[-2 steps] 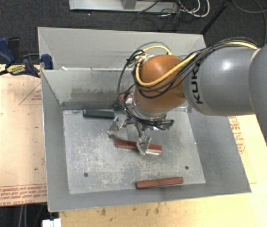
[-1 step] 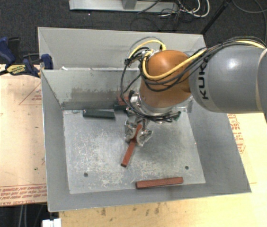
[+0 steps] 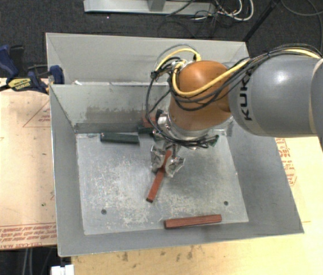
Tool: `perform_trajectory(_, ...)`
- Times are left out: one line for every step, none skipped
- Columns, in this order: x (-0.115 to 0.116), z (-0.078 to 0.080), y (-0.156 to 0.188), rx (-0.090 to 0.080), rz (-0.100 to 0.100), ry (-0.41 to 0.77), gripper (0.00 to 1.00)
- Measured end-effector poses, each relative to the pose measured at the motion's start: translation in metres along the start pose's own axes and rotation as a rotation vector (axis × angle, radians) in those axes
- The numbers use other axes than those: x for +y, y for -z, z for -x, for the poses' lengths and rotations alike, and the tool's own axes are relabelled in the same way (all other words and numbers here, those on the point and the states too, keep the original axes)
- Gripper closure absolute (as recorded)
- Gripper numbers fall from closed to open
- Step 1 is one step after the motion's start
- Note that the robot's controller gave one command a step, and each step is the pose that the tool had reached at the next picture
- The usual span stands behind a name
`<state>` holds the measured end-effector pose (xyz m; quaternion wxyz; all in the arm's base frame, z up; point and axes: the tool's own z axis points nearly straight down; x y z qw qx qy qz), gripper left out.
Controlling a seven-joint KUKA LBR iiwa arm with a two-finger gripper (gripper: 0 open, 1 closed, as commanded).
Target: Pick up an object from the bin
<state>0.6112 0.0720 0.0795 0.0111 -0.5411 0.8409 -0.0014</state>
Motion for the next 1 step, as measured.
perform_trajectory(-0.0103, 0.0247, 0.1371, 0.013, 0.011, -0.064, 1.00)
